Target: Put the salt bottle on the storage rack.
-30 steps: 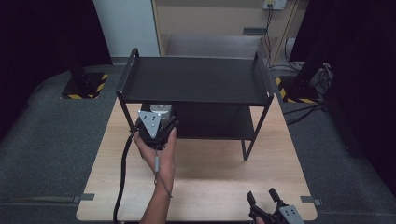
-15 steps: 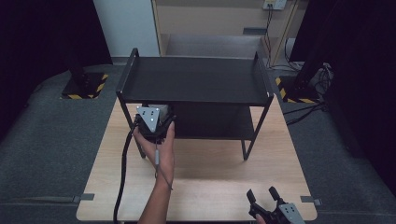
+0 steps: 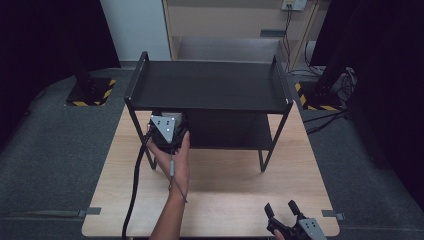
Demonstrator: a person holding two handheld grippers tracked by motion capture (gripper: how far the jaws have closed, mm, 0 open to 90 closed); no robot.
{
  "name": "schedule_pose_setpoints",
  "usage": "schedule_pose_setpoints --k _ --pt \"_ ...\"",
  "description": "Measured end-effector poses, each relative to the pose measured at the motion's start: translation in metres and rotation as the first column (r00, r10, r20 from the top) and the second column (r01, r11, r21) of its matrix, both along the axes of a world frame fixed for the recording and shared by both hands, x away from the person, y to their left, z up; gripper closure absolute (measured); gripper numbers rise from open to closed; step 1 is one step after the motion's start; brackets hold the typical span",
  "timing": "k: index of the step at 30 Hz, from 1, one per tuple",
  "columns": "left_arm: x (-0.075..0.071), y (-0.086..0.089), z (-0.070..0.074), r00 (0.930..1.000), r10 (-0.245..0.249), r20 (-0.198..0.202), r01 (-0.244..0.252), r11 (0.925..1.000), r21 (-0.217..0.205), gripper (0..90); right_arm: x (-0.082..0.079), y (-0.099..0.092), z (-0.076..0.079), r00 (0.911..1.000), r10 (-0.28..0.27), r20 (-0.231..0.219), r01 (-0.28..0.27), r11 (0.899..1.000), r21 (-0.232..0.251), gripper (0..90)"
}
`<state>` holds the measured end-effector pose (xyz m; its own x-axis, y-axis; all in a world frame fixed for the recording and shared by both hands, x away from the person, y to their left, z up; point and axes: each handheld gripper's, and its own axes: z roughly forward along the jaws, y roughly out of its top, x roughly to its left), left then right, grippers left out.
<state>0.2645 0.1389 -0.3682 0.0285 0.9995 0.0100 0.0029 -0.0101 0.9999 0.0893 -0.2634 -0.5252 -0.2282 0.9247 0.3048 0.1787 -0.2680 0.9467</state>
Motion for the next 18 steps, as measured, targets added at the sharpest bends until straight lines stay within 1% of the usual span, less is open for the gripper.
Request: schedule_pose_setpoints --k 3,4,7,8,9,10,11,14,18 --pt "-0.001 0.0 -0.002 1.0 0.004 0.005 -0.004 1.0 0.003 29.6 0.0 0.001 0.001 1.0 0.003 0.002 -0.003 1.0 -0.002 6.2" --pt "-0.002 0.0 -0.003 0.9999 0.007 0.011 -0.007 1.0 0.003 27.4 0.001 0.001 0.001 1.0 0.003 0.003 -0.003 1.0 -0.002 6.2" --pt "-0.004 0.001 -0.004 0.9999 0.0 0.01 0.0 1.0 0.005 19.5 0.001 0.002 0.002 1.0 0.004 0.005 -0.004 1.0 -0.003 6.1" --pt "-0.006 0.001 -0.008 0.9997 -0.001 0.026 0.001 0.9999 0.011 18.2 0.001 0.002 0.002 1.0 0.004 0.005 -0.004 1.0 -0.002 6.0" --pt "-0.006 0.001 -0.008 0.9997 -0.001 0.026 0.001 0.9999 0.011 17.0 0.001 0.002 0.002 1.0 0.004 0.005 -0.004 1.0 -0.002 6.0" --pt "-0.008 0.002 -0.011 0.9991 -0.01 0.041 0.01 0.9999 0.006 15.4 0.001 0.003 0.002 1.0 0.006 0.008 -0.006 1.0 -0.002 6.0" --pt "-0.01 0.002 -0.013 0.9986 -0.008 0.053 0.007 0.9999 0.008 14.3 0.001 0.003 0.002 0.9999 0.008 0.008 -0.008 1.0 -0.003 6.0" --pt "-0.013 0.002 -0.015 0.9979 -0.011 0.064 0.011 0.9999 0.005 12.3 0.001 0.004 0.003 0.9999 0.01 0.009 -0.01 1.0 -0.003 5.9" --pt "-0.023 0.003 -0.018 0.9965 -0.01 0.083 0.009 0.9999 0.011 10.9 0.0 0.005 0.005 0.9999 0.011 0.013 -0.011 1.0 -0.005 5.8"
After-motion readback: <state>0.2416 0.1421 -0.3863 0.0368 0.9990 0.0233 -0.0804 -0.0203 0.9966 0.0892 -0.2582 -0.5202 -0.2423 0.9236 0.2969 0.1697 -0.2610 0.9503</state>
